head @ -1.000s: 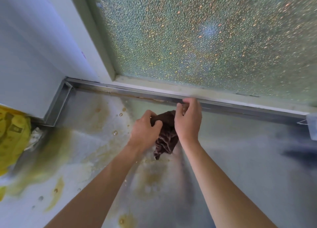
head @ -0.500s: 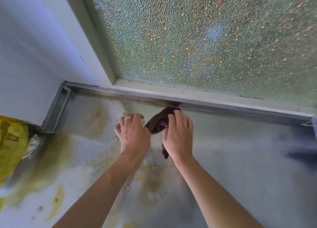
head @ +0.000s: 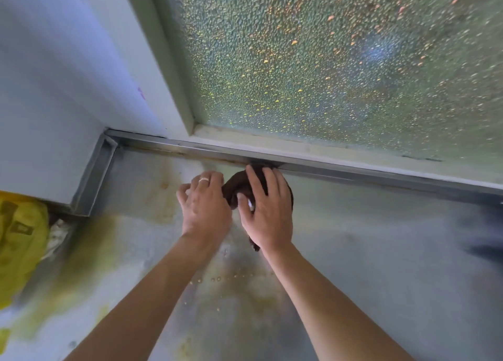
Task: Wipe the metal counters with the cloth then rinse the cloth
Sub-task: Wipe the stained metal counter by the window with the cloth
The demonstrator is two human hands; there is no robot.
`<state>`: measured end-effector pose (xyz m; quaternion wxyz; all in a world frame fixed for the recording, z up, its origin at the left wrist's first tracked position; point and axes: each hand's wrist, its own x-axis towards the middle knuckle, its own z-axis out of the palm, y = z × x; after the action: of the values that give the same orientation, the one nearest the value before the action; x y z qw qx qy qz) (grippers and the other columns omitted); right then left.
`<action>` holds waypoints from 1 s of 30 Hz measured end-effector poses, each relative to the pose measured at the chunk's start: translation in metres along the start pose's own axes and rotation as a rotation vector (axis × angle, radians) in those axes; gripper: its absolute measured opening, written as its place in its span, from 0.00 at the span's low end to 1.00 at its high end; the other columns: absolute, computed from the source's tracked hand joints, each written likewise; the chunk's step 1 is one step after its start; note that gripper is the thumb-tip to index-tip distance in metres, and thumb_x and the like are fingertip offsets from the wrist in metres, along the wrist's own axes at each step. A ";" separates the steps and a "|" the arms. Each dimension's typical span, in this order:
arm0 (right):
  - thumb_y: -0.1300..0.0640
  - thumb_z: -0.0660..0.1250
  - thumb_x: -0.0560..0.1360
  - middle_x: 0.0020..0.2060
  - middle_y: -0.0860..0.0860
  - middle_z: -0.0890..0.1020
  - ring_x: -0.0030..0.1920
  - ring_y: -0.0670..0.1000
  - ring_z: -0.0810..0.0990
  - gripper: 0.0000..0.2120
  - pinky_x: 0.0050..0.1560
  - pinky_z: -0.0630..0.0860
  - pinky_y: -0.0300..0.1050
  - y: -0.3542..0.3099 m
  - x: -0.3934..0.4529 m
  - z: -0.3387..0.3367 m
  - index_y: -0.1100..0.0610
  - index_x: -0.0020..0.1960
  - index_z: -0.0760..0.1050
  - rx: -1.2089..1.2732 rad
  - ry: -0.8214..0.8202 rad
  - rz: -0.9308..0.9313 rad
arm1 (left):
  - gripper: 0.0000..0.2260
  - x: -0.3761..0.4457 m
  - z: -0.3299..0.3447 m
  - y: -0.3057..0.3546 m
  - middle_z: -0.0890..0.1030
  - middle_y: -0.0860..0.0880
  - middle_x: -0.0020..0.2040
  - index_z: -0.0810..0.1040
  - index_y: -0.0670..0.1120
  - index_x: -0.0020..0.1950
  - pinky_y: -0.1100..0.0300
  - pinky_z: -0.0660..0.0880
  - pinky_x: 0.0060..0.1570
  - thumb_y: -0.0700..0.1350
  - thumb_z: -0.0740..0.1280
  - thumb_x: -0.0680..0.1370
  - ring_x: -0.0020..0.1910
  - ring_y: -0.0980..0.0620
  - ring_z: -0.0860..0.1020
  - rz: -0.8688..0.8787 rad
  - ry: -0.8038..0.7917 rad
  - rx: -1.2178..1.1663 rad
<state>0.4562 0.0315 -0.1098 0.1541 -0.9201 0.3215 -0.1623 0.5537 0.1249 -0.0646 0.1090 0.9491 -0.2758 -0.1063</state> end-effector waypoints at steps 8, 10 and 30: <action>0.43 0.67 0.78 0.67 0.56 0.77 0.72 0.60 0.72 0.22 0.75 0.66 0.54 -0.029 0.007 0.016 0.56 0.65 0.79 0.070 0.021 -0.052 | 0.16 0.000 0.000 -0.025 0.74 0.51 0.66 0.72 0.51 0.62 0.49 0.58 0.68 0.44 0.64 0.74 0.67 0.51 0.70 0.100 0.039 0.136; 0.48 0.69 0.77 0.66 0.56 0.79 0.71 0.60 0.73 0.19 0.75 0.67 0.53 -0.031 0.010 0.019 0.59 0.62 0.80 0.125 0.023 -0.093 | 0.17 -0.001 -0.005 -0.034 0.70 0.51 0.69 0.73 0.51 0.62 0.47 0.59 0.68 0.45 0.66 0.73 0.72 0.50 0.65 0.049 0.035 0.168; 0.51 0.66 0.76 0.71 0.61 0.74 0.74 0.63 0.70 0.27 0.75 0.66 0.59 -0.042 0.000 0.015 0.65 0.70 0.72 0.039 0.012 0.117 | 0.34 0.012 -0.061 -0.125 0.68 0.44 0.68 0.62 0.56 0.75 0.48 0.75 0.59 0.34 0.70 0.74 0.66 0.41 0.68 0.038 -0.209 0.300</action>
<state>0.4847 0.0654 -0.1075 0.1792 -0.8955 0.3725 -0.1650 0.6422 0.2302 -0.0415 -0.0611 0.9332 -0.3160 -0.1598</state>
